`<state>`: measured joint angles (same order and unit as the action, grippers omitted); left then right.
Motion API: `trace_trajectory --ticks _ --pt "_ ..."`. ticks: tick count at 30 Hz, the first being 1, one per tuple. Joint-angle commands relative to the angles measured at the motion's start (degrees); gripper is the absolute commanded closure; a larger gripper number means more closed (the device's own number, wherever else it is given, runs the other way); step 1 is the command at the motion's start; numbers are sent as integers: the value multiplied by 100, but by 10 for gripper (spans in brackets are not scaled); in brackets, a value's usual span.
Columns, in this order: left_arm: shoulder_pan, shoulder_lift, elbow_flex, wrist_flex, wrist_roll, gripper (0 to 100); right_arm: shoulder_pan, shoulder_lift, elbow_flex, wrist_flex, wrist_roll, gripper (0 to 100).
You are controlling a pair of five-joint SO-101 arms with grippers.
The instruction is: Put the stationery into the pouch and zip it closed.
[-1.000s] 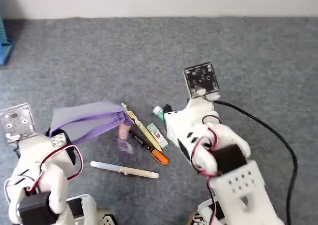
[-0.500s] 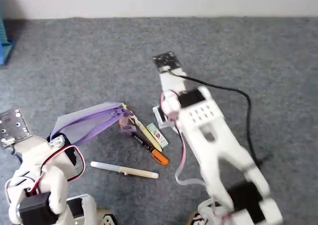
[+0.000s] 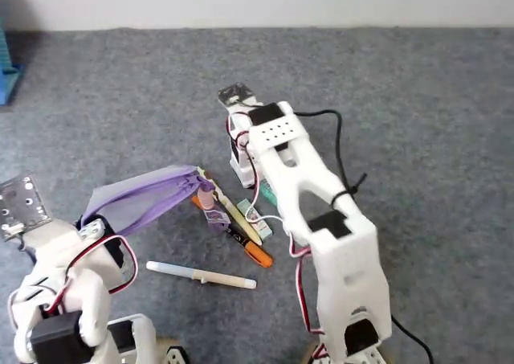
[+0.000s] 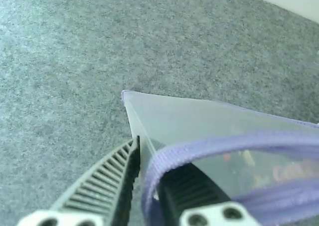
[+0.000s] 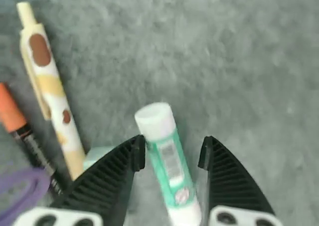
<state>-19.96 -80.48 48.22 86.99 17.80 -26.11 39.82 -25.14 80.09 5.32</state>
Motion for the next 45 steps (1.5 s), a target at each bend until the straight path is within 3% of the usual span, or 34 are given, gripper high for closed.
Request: trace_trajectory --ticks 1,4,8,19,27,33,38,45 --pt "-44 -62 -75 9 79 988 84 365 -738 321 211 822" --pt "-44 -62 -127 9 79 988 110 576 -958 690 378 842" --pt "-44 -26 -382 9 79 988 101 470 -1064 716 404 995" --pt "-35 97 -804 501 79 988 110 -1393 -1081 1912 343 991" --pt "-9 1723 -1789 897 598 988 75 -3187 -1055 2273 -211 991" --pt "-9 2804 -2404 1222 800 988 -435 -4435 -1055 2264 -888 991" --pt "-9 3059 -2527 1116 853 988 -1130 -5200 -1064 1833 -1705 991" --pt "-9 3103 -2527 1046 853 988 -2018 -5569 -1064 119 -1714 991"
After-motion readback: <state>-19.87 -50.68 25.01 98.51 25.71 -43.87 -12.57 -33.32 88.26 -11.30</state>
